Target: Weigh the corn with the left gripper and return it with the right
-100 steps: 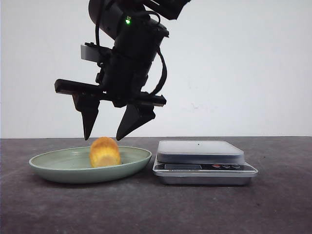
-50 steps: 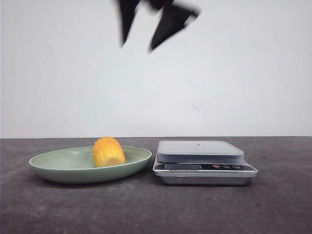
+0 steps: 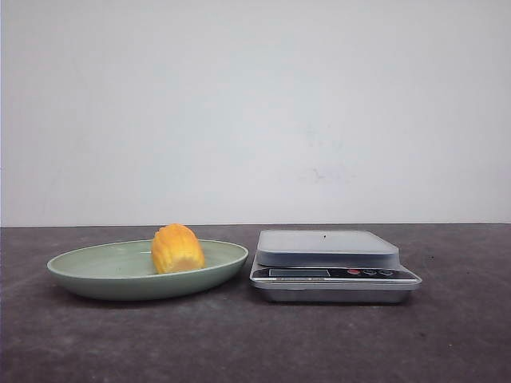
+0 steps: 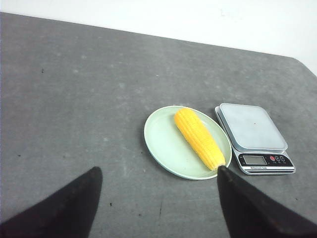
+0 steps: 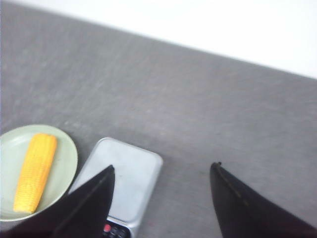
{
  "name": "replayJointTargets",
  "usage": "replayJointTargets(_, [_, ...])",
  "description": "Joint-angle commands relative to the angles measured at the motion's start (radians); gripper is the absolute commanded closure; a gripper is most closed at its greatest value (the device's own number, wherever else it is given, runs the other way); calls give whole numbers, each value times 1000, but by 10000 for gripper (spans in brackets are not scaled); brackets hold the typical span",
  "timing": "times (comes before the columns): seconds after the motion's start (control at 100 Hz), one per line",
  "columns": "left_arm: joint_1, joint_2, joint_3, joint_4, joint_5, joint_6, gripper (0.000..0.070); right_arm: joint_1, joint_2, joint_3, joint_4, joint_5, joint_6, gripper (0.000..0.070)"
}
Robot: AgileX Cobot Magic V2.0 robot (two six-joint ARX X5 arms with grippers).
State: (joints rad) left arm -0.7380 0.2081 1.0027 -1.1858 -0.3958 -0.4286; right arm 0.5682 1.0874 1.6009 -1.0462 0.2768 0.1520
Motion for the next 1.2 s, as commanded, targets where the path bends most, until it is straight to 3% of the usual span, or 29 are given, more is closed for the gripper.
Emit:
replayJointTargets(0.0, [-9,-1,10,8,-8,19,267,7,-63,17,-36,23,-18,318])
replayJointTargets(0.13, [-9,-1,10,23,-16,21,267,7,-206,8,-115,43,13,271])
replayJointTargets(0.49, [-9,-1,10,93,-46,36,269,2,-627,-217,-219,42,97,271])
replayJointTargets(0.64, [-9,-1,10,111,-53,35,269,-20,-771,-385,-185,33,103,269])
replayJointTargets(0.83, [-9,-1,-17,163,-52,43,272,-30,-862,-599,-46,-48,116,270])
replayJointTargets(1.0, [-9,-1,-71,218,-52,47,356,-30,-865,-729,66,-72,141,275])
replayJointTargets(1.06, [-9,-1,-97,245,-52,49,358,-30,-865,-765,97,-76,151,304])
replayJointTargets(1.1, [-9,-1,-115,264,-52,51,375,-29,-865,-784,113,-75,155,362])
replayJointTargets(1.14, [-9,-1,-133,281,-52,54,453,-29,-865,-800,128,-75,155,485])
replayJointTargets(1.19, [-9,-1,-154,301,-51,54,626,-29,-865,-816,140,-74,154,700])
